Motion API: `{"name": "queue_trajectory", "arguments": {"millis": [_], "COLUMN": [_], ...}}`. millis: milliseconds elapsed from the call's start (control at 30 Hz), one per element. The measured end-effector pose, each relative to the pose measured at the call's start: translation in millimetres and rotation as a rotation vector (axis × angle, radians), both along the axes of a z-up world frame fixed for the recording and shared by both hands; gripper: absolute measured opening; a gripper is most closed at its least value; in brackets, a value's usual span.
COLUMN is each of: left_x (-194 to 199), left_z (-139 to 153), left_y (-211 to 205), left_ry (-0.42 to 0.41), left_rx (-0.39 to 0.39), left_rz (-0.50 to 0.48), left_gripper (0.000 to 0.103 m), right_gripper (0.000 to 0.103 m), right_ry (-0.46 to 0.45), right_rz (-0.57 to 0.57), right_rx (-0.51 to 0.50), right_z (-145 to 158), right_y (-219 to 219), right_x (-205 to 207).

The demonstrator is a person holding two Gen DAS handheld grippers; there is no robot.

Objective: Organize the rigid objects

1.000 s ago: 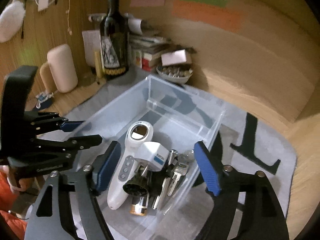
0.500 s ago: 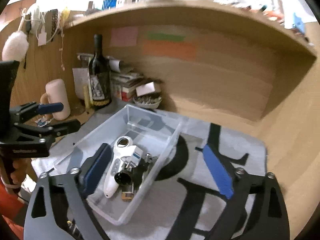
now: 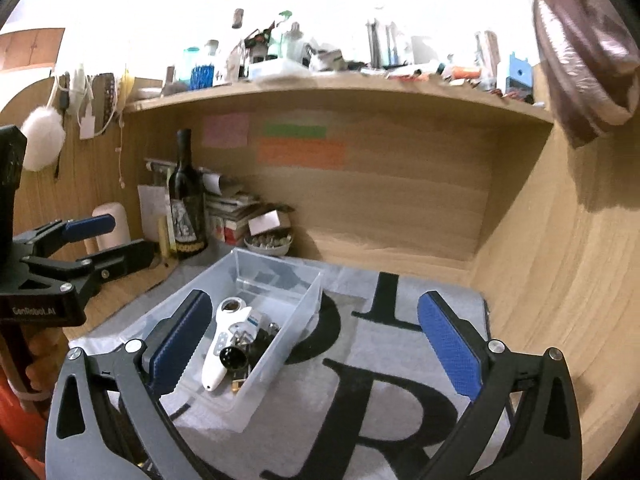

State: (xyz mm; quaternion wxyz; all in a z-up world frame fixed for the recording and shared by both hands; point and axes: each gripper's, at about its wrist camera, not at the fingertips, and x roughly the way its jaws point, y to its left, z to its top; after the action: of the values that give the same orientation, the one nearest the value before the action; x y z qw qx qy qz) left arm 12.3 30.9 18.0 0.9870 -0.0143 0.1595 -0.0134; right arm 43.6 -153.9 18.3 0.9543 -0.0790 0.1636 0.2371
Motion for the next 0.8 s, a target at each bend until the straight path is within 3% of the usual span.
{"name": "queue_trajectory", "arguments": {"millis": [233,800], "left_x": [-2,10], "left_z": [2,-3], "left_y": [-3,1], "left_ry": [-0.018,0.020], "left_rx": [0.000,-0.007], "left_rz": [-0.006,-0.014], "left_gripper": [0.102,0.102], "right_gripper": [0.103,0.103], "right_ry": [-0.032,-0.014], "right_rz": [-0.005,-0.007], "right_rx": [0.027,0.045], "right_z": [3,-1], "right_y": [-3,-2], "right_x": [-6,1]}}
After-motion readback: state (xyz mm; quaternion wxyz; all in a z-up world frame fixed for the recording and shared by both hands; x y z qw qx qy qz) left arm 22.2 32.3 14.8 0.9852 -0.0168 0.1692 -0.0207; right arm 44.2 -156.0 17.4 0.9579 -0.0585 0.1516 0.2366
